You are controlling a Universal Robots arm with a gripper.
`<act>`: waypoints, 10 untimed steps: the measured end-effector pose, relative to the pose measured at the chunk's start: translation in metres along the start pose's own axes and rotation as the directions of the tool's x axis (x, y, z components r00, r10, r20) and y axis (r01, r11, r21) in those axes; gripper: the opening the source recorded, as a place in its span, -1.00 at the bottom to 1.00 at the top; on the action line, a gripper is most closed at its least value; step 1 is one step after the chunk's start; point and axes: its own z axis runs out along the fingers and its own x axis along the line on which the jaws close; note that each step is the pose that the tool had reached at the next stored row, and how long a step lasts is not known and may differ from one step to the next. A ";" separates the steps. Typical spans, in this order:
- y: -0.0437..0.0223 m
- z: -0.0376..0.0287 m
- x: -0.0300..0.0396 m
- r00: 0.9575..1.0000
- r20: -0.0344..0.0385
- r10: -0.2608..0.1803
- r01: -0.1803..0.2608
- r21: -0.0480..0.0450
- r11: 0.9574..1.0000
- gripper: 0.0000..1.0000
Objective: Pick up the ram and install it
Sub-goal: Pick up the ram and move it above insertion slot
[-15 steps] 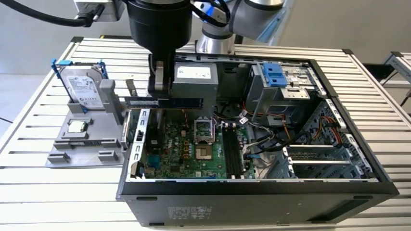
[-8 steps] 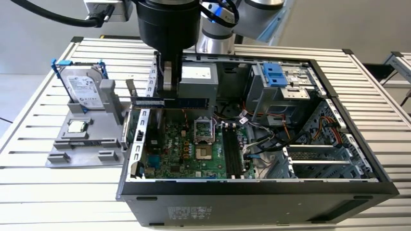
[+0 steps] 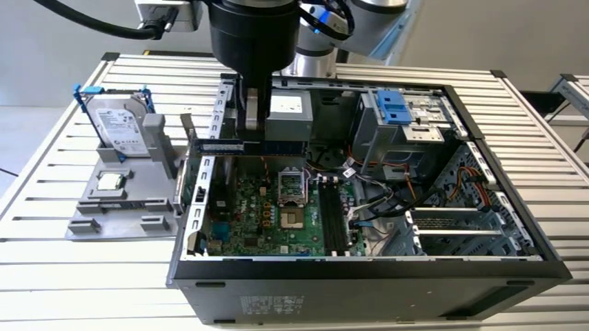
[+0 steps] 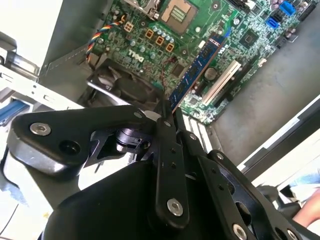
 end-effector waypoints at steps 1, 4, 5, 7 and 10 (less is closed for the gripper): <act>-0.0013 -0.0001 0.0000 1.000 0.000 0.000 0.000 0.000 1.000 -1.00; -0.0054 -0.0002 0.0000 1.000 0.000 0.000 0.000 -0.001 1.000 -1.00; -0.0067 -0.0003 0.0000 1.000 0.000 0.000 0.000 -0.001 1.000 -1.00; -0.0098 -0.0004 0.0000 1.000 0.000 0.000 0.000 -0.002 1.000 -1.00; -0.0144 -0.0006 0.0000 1.000 0.000 0.000 0.000 -0.003 1.000 -1.00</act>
